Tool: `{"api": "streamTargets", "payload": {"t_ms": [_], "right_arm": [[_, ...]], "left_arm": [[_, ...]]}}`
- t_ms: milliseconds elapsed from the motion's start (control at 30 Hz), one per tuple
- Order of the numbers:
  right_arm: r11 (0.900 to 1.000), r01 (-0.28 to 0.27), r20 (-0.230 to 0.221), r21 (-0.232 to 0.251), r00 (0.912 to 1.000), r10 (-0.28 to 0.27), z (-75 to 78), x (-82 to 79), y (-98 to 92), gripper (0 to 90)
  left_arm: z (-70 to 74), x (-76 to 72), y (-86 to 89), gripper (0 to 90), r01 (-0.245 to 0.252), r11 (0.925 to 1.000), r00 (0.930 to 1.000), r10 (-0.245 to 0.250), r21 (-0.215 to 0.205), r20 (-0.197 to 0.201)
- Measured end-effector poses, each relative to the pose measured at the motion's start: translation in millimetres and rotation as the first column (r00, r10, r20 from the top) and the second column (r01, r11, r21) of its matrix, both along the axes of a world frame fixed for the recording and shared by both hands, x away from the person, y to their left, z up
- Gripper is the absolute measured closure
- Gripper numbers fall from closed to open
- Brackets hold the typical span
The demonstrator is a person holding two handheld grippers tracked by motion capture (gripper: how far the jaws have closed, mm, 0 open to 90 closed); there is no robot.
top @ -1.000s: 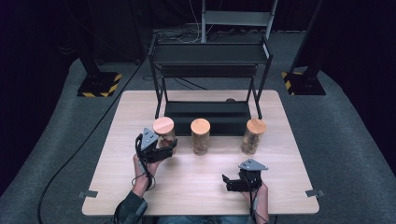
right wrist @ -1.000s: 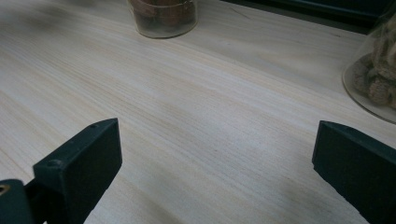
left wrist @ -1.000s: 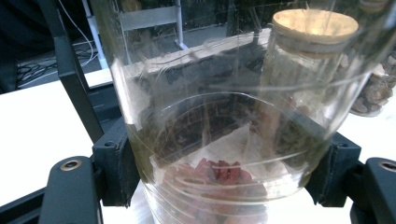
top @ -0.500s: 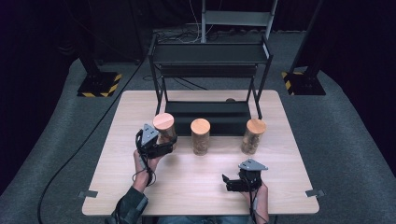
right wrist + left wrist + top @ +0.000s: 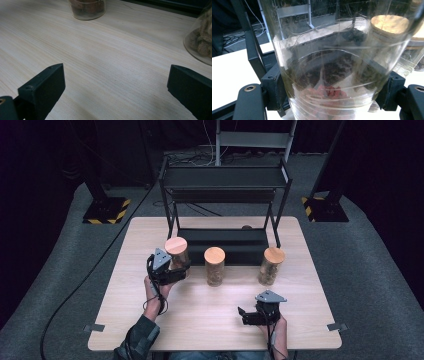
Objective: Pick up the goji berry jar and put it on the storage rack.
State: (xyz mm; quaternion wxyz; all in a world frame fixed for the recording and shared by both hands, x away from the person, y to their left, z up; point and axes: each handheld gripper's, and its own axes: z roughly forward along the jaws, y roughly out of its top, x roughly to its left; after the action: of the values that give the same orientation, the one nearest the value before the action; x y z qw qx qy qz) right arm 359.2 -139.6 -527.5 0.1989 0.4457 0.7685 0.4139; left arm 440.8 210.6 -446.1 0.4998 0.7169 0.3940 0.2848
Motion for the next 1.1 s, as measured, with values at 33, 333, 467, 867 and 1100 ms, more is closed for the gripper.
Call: {"api": "streamTargets", "payload": {"t_ms": [33, 333, 467, 867, 1100], "right_arm": [[1.0, 0.001, 0.001, 0.0, 1.0, -0.001, 0.0, 0.0, -0.1, 0.6], [1.0, -0.001, -0.001, -0.001, 1.0, 0.001, 0.0, 0.1, 0.0, 0.6], [1.0, 0.001, 0.002, -0.002, 1.0, -0.001, 0.0, 0.0, 0.0, 0.6], [1.0, 0.003, 0.003, -0.012, 1.0, -0.003, 0.0, -0.2, 0.9, 0.7], [1.0, 0.001, 0.002, -0.015, 1.0, -0.001, -0.1, 0.2, 1.1, 0.7]], "left_arm": [[0.1, 0.9, -0.5, 25.0, 0.0, 1.0, 1.0, 0.0, -0.001, -0.002], [3.6, 8.1, -2.8, 25.0, -0.002, 1.0, 1.0, 0.002, 0.003, -0.001], [4.5, 11.3, -3.6, 25.0, -0.002, 1.0, 1.0, 0.002, 0.005, -0.003], [6.0, 20.5, -6.3, 25.1, -0.002, 1.0, 1.0, 0.003, 0.01, -0.007], [5.4, 25.7, -5.9, 25.0, -0.008, 1.0, 0.9999, 0.008, 0.005, -0.012]]}}
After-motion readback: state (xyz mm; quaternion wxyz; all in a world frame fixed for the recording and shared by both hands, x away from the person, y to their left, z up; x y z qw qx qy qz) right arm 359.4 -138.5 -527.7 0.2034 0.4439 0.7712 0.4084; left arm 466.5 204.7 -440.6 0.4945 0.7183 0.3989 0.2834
